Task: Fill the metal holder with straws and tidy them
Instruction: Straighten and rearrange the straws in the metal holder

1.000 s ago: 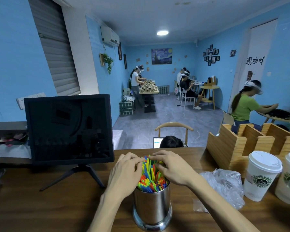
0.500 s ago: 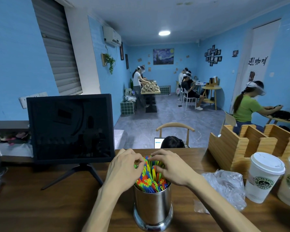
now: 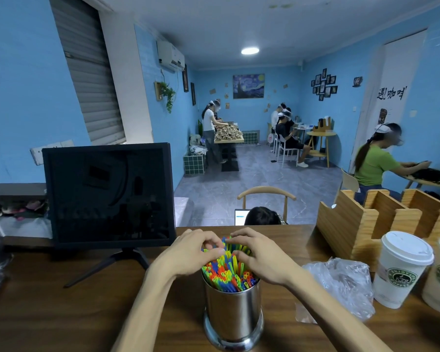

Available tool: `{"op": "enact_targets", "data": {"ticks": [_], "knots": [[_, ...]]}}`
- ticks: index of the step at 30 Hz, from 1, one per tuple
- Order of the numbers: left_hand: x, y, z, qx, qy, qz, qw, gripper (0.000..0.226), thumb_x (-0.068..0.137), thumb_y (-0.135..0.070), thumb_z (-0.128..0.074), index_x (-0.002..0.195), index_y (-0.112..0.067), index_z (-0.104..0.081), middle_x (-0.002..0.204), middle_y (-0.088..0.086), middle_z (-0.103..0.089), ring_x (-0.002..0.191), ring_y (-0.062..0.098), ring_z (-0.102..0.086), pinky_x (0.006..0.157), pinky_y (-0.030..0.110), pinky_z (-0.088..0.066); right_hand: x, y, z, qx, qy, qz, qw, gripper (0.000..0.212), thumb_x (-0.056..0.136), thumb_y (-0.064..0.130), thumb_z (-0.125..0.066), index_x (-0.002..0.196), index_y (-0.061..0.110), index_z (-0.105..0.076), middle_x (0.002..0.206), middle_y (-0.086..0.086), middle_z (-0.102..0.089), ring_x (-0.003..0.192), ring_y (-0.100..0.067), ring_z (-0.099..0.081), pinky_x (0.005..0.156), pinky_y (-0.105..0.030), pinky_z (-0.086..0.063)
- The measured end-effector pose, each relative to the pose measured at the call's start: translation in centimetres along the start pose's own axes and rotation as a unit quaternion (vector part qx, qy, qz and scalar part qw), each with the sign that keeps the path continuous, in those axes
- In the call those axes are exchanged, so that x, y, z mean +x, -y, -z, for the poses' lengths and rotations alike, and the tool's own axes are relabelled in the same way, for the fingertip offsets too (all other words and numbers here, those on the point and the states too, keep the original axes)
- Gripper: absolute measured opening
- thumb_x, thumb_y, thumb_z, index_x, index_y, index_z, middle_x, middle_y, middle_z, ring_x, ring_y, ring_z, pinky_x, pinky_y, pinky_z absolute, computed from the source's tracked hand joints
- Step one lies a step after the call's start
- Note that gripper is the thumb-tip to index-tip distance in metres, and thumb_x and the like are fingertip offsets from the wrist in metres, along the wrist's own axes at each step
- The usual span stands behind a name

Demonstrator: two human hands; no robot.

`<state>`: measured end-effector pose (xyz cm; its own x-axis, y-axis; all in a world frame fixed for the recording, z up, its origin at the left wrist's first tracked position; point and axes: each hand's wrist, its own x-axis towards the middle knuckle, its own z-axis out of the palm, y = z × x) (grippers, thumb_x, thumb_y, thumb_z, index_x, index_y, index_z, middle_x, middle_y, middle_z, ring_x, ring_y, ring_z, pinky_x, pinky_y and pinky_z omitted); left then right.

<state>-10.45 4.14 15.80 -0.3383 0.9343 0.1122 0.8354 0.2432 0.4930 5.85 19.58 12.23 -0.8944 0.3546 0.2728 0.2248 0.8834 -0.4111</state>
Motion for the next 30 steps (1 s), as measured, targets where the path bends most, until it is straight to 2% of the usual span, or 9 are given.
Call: {"op": "enact_targets", "data": {"ticks": [3,6,12,16,19,23,27,30], "knots": [[0.3,-0.3,0.3,-0.043,0.039,0.004,0.998,0.006,0.096,-0.043,-0.064,0.097,-0.039,-0.068,0.1,-0.013,-0.068,0.096,0.005,-0.064,0.083,0.025,-0.057,0.0,0.0,0.0,0.004,0.002,-0.002,1.0,0.04,0.102,0.037,-0.053,0.141,0.033,-0.057,0.144,0.014,-0.048,0.131,-0.008,-0.048,0.109,-0.036,-0.043],[0.4,-0.4,0.2,-0.08,0.026,0.009,0.996,0.007,0.095,-0.04,-0.068,0.096,-0.036,-0.073,0.095,-0.015,-0.072,0.092,0.003,-0.068,0.081,0.023,-0.059,-0.1,0.0,0.0,0.006,0.004,-0.004,1.0,0.04,0.102,0.037,-0.052,0.142,0.033,-0.057,0.145,0.014,-0.048,0.131,-0.008,-0.048,0.109,-0.035,-0.043],[0.0,-0.8,-0.5,-0.089,-0.072,0.037,0.993,0.011,0.095,-0.038,-0.067,0.1,-0.031,-0.075,0.093,-0.015,-0.073,0.087,0.0,-0.069,0.075,0.022,-0.061,-0.2,0.1,0.0,0.007,-0.003,-0.005,1.0,0.04,0.102,0.038,-0.053,0.141,0.032,-0.058,0.144,0.013,-0.049,0.131,-0.009,-0.048,0.109,-0.037,-0.043],[-0.3,-1.4,-0.4,-0.14,-0.162,0.034,0.976,0.01,0.09,-0.039,-0.073,0.09,-0.03,-0.076,0.083,-0.014,-0.074,0.079,-0.003,-0.069,0.07,0.022,-0.061,-0.3,0.3,0.1,0.01,-0.02,0.006,1.0,0.038,0.103,0.044,-0.051,0.137,0.032,-0.061,0.141,0.013,-0.053,0.128,-0.008,-0.05,0.108,-0.039,-0.044],[-0.3,-1.8,0.3,-0.159,-0.193,0.021,0.968,0.012,0.089,-0.038,-0.075,0.09,-0.026,-0.077,0.081,-0.013,-0.074,0.076,-0.004,-0.068,0.066,0.017,-0.056,-0.3,0.9,0.6,0.052,-0.056,0.021,0.997,0.037,0.103,0.048,-0.05,0.131,0.029,-0.066,0.133,0.013,-0.059,0.122,-0.003,-0.053,0.105,-0.033,-0.044],[-0.1,-2.6,1.4,-0.137,-0.214,-0.019,0.967,0.009,0.093,-0.035,-0.07,0.089,-0.03,-0.076,0.081,-0.016,-0.072,0.077,-0.004,-0.063,0.065,0.012,-0.047,0.1,2.9,1.4,0.148,-0.074,0.056,0.985,0.03,0.103,0.039,-0.056,0.125,0.024,-0.071,0.121,0.014,-0.07,0.114,0.003,-0.06,0.1,-0.021,-0.045],[0.1,-3.7,1.8,-0.159,-0.239,-0.054,0.956,0.008,0.094,-0.029,-0.07,0.091,-0.029,-0.077,0.084,-0.02,-0.071,0.082,-0.003,-0.065,0.068,0.01,-0.047,1.2,3.8,1.7,0.244,-0.103,0.034,0.964,0.019,0.096,0.032,-0.071,0.107,0.019,-0.078,0.097,0.01,-0.078,0.094,-0.004,-0.071,0.088,-0.027,-0.055],[0.1,-4.0,1.5,-0.208,-0.266,-0.062,0.939,0.009,0.092,-0.022,-0.072,0.089,-0.028,-0.078,0.087,-0.027,-0.07,0.082,-0.002,-0.068,0.07,0.014,-0.053,1.8,3.8,1.8,0.272,-0.123,0.026,0.954,0.008,0.092,0.027,-0.075,0.097,0.021,-0.08,0.089,0.005,-0.078,0.086,-0.009,-0.074,0.081,-0.029,-0.057]]}}
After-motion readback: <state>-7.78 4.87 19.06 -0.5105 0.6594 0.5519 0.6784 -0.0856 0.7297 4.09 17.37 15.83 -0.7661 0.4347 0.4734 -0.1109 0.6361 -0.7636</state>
